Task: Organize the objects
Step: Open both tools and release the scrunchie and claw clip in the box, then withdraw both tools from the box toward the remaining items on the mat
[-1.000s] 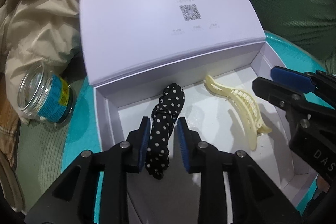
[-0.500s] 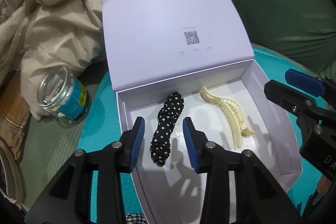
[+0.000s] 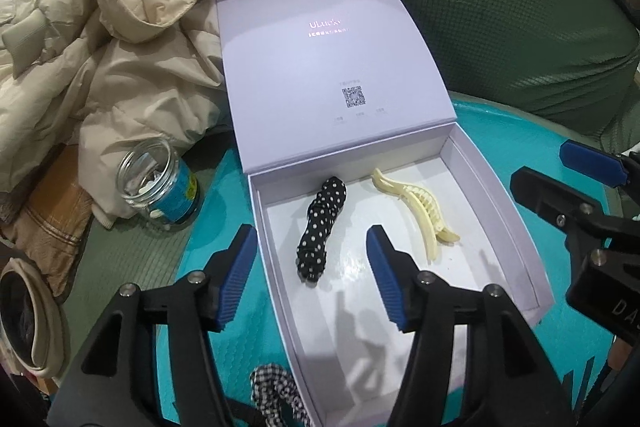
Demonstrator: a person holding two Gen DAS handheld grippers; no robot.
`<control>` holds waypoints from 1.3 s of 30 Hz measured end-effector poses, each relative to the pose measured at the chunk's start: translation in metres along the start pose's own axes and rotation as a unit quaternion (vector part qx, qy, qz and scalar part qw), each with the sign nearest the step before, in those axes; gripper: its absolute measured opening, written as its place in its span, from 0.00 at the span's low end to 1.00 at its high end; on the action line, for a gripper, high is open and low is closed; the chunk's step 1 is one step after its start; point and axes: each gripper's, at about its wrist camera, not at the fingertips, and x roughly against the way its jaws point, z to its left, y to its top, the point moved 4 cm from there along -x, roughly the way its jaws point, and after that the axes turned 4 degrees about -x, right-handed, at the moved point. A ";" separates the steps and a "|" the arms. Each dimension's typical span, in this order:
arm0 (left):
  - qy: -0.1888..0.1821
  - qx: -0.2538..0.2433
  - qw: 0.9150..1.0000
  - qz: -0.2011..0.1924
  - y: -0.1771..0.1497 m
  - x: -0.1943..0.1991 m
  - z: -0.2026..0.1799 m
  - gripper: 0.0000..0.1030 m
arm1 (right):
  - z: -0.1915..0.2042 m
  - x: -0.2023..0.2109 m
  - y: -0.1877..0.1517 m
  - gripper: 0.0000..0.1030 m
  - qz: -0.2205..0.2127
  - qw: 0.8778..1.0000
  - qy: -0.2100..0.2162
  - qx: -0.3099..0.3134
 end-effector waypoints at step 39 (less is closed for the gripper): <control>0.047 0.030 0.998 -0.030 -0.104 0.117 0.010 0.58 | 0.041 0.101 -0.096 0.68 -0.009 1.000 0.013 0.027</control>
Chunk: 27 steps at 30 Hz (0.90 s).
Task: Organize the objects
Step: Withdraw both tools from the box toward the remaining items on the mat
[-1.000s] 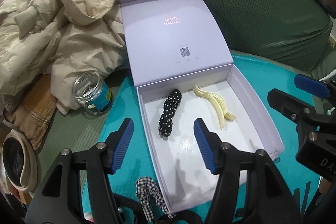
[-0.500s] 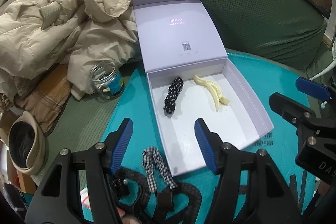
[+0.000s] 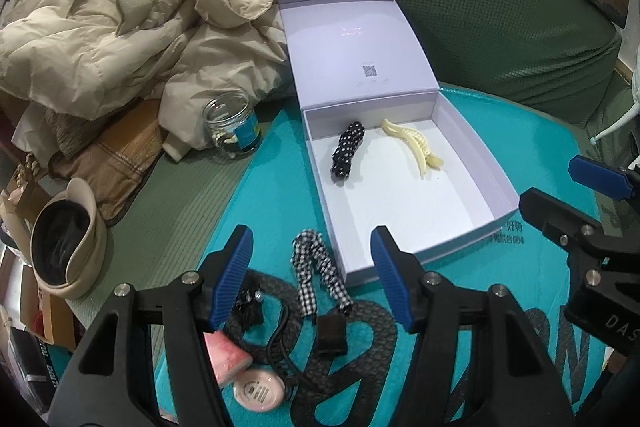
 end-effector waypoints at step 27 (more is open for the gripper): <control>0.039 0.065 0.995 0.061 -0.102 -0.010 0.057 0.58 | 0.082 -0.028 -0.068 0.68 0.058 0.994 0.059 0.074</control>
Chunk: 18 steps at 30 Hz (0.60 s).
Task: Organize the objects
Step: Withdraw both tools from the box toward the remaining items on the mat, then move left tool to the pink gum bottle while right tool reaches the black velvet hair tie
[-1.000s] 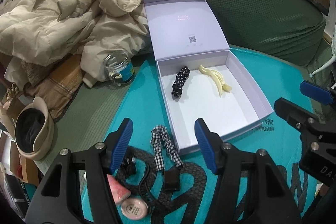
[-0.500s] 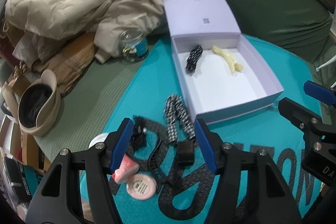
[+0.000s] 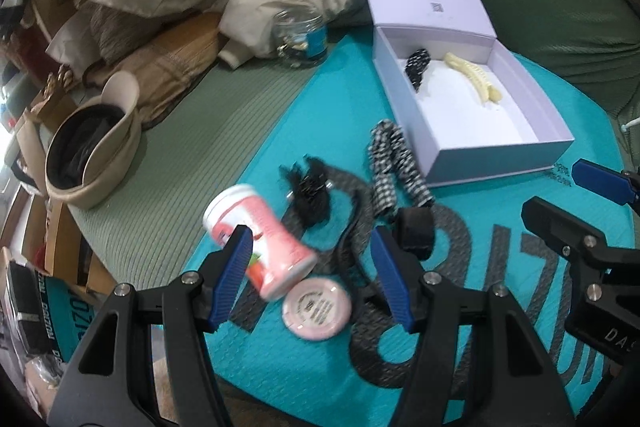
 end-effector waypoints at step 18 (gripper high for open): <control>-0.007 0.090 0.995 0.032 -0.061 -0.019 0.051 0.58 | 0.050 -0.039 -0.028 0.68 0.049 0.996 0.062 0.030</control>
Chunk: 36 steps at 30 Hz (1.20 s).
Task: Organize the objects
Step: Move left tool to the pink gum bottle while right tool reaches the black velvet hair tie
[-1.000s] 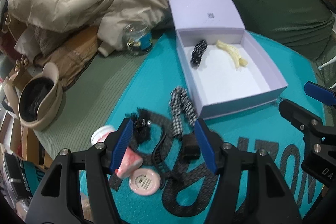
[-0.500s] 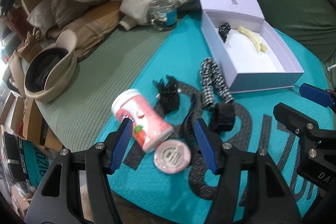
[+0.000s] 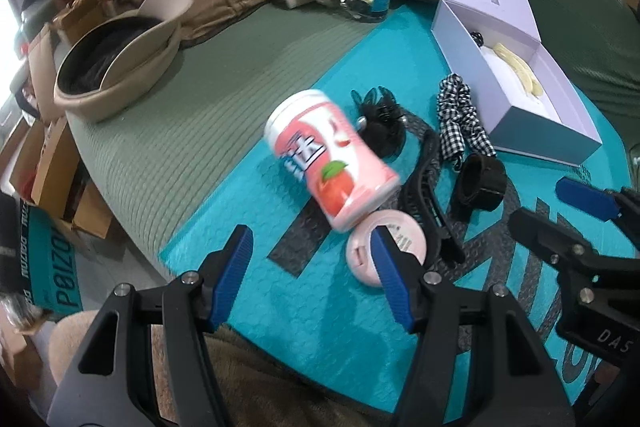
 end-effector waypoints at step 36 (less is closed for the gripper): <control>-0.070 0.037 0.996 0.030 0.030 -0.039 -0.008 0.62 | -0.032 -0.056 0.025 0.60 0.030 0.996 0.058 -0.061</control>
